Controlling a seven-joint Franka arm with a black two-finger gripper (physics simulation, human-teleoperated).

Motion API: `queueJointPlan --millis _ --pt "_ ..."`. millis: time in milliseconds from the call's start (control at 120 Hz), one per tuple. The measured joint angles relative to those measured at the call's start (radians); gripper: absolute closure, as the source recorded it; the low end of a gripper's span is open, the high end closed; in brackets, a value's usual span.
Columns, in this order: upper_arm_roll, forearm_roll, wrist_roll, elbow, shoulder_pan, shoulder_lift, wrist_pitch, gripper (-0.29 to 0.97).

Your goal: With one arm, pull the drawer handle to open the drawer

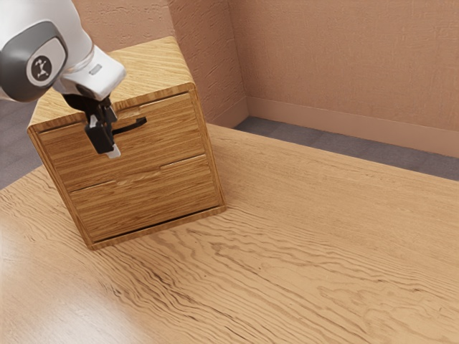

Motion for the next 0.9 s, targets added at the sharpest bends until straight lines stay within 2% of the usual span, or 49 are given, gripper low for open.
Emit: queueJointPlan --millis 817,900 --pt "0.001 0.023 -0.055 -0.033 0.004 -0.001 0.044 0.0" --pt "0.001 0.025 -0.058 -0.034 0.003 -0.001 0.046 0.04"
